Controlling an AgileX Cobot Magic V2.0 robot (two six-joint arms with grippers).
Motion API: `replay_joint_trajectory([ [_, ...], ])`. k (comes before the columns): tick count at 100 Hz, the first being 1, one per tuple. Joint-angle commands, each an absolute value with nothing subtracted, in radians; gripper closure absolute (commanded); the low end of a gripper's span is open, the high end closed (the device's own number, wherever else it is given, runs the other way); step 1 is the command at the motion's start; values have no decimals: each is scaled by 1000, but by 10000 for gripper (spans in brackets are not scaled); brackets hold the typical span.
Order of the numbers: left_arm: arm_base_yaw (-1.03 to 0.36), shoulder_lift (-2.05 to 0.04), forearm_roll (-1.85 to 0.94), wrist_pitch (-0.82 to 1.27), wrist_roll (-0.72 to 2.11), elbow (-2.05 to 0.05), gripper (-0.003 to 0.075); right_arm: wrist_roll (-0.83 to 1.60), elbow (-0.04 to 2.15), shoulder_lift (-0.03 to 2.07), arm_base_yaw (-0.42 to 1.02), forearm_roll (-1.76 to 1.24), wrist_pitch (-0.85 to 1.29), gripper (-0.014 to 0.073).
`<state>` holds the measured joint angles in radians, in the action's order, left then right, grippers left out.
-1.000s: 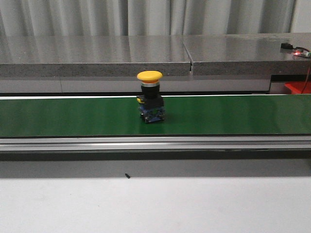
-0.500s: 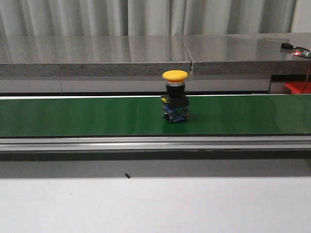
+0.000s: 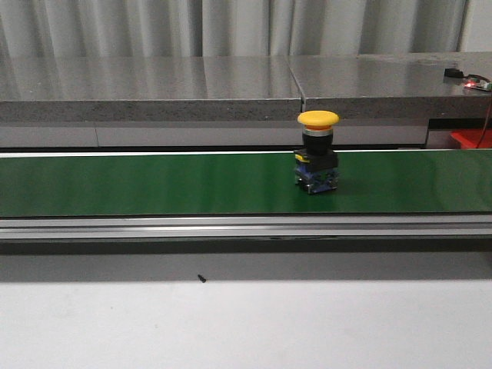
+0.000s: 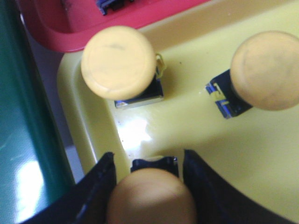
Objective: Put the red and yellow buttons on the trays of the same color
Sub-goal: 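Place the held yellow button into the yellow tray and open the right gripper, then grasp the last yellow button at the belt's far end with the right gripper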
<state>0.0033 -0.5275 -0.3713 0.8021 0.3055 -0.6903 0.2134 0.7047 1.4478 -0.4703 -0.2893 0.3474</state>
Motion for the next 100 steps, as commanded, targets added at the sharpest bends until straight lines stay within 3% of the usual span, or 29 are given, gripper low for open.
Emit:
replay_joint_trajectory([
  [1,-1,-529,-398,740,295,-715,741,217,728,1421,-477,-302,305,202],
  [10,-1,-529,-398,740,295,-715,741,217,728,1420,-477,-305,305,134],
  [55,-1,-529,-398,740,295,-715,741,218,728,1258,-470,-308,377,139],
  [72,-1,-529,-398,740,295,-715,741,218,734,1163,-386,-291,417,139],
  [100,-1,-529,-398,740,295,-715,741,244,880,1146,-217,-289,669,135],
])
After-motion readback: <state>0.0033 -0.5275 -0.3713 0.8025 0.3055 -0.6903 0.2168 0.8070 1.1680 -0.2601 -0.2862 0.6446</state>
